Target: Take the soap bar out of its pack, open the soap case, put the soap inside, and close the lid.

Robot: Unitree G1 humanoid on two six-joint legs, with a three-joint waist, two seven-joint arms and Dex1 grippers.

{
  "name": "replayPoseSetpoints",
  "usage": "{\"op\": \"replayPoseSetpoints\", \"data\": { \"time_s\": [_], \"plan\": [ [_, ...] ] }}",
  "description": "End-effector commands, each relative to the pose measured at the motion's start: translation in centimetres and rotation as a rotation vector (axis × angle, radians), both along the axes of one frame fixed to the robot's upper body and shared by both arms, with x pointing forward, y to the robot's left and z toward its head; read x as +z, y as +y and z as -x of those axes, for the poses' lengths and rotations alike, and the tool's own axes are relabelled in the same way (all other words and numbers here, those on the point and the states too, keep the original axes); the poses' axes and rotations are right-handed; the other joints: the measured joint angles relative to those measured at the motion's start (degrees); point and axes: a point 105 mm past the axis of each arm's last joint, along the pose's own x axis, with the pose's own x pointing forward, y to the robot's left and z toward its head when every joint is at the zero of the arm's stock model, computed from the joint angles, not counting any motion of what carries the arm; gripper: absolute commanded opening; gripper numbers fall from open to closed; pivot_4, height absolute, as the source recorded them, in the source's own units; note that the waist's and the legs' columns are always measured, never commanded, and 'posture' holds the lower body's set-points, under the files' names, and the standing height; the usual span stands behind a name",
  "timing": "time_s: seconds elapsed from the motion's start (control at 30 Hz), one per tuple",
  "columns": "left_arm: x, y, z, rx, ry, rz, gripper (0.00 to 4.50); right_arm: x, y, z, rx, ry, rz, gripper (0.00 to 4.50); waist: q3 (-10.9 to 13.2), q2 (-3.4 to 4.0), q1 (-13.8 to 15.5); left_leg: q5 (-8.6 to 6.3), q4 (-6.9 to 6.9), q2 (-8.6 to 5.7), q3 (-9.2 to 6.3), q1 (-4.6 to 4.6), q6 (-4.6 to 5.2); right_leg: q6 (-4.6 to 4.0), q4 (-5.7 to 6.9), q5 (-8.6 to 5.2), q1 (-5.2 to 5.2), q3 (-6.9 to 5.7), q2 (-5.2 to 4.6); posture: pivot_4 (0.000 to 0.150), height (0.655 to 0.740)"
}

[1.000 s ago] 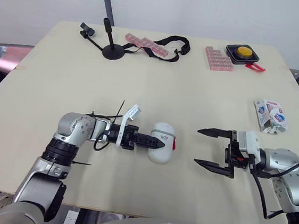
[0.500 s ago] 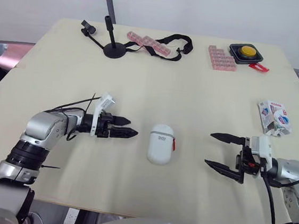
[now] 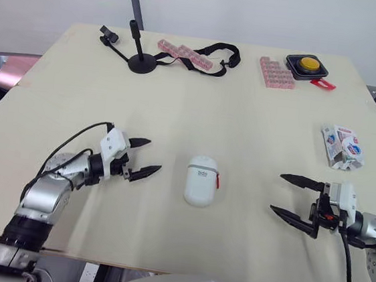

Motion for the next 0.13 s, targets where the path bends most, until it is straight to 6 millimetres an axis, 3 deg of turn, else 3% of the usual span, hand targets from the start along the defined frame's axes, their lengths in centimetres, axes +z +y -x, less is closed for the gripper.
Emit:
{"op": "replayPoseSetpoints", "data": {
  "time_s": [0.03,0.13],
  "plan": [
    [1.63,0.58,0.52,0.019,-0.07,-0.001,4.48,0.59,-0.73,0.1,-0.006,-0.045,0.023,4.5,0.0,-0.01,0.1,0.01,0.0,0.0,0.0,0.01,0.01,0.0,-0.01,0.0,0.01,0.0,0.0,0.15,0.7395],
    [2.01,1.02,0.9,0.047,-0.103,-0.007,4.48,0.56,-0.87,0.2,-0.006,-0.049,0.022,4.5,0.0,-0.01,0.1,0.01,0.0,0.01,-0.01,0.08,0.1,-0.01,0.08,0.0,0.03,0.01,-0.03,0.15,0.7395]
  ]
}}
